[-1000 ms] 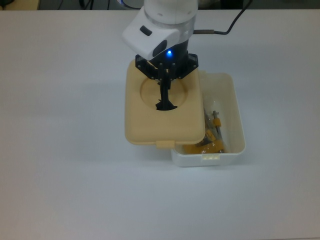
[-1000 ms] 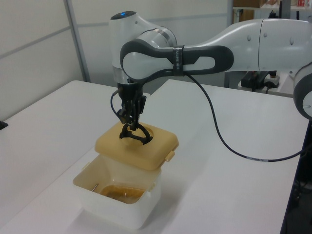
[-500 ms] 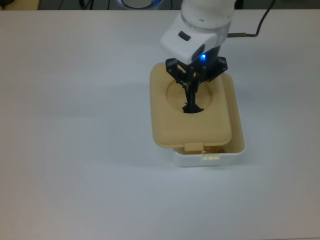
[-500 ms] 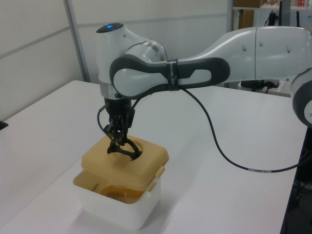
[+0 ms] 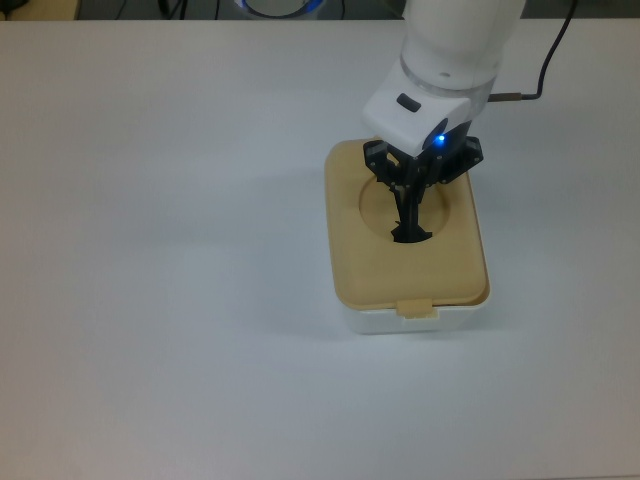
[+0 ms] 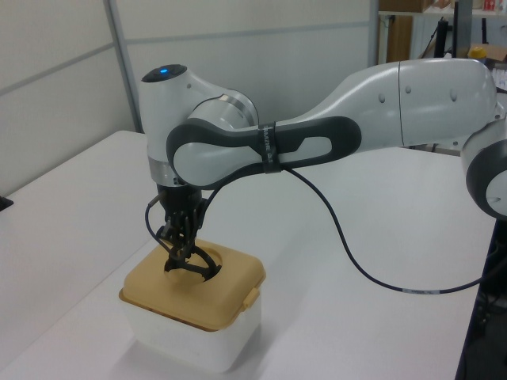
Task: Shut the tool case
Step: 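Lower the lid onto the box rim and press it down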
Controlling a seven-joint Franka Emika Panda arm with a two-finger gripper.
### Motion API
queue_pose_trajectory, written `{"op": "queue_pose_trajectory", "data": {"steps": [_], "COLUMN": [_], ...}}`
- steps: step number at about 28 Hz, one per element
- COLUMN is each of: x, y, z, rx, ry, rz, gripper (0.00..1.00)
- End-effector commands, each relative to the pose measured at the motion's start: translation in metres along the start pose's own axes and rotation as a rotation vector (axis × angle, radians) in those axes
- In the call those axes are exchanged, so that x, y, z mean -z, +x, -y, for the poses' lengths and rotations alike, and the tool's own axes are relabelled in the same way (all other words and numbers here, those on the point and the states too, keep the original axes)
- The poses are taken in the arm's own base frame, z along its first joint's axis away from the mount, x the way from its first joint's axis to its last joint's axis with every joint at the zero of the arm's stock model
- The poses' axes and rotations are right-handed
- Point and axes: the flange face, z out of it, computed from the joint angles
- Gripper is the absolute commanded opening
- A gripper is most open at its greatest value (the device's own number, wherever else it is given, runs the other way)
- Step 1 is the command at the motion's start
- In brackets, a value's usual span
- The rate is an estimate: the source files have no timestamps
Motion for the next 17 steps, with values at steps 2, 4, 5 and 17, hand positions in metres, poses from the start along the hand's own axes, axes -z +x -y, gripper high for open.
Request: {"op": "queue_pose_trajectory", "data": {"steps": [2,4,5,17], "x": [0.0042,0.0032,0.0032,0.0100], "y": [0.0005,0.0001,0.0001,-0.0027], "z": [0.0130,0.0152,0.0153,0.0111], "rx": [-0.012,-0.009,-0.009,-0.010], "ry": [-0.010,-0.010,-0.010,-0.026], "rz": [-0.033,-0.032,-0.032,-0.029], "gripper": [0.00,0.00,0.00,1.00]}}
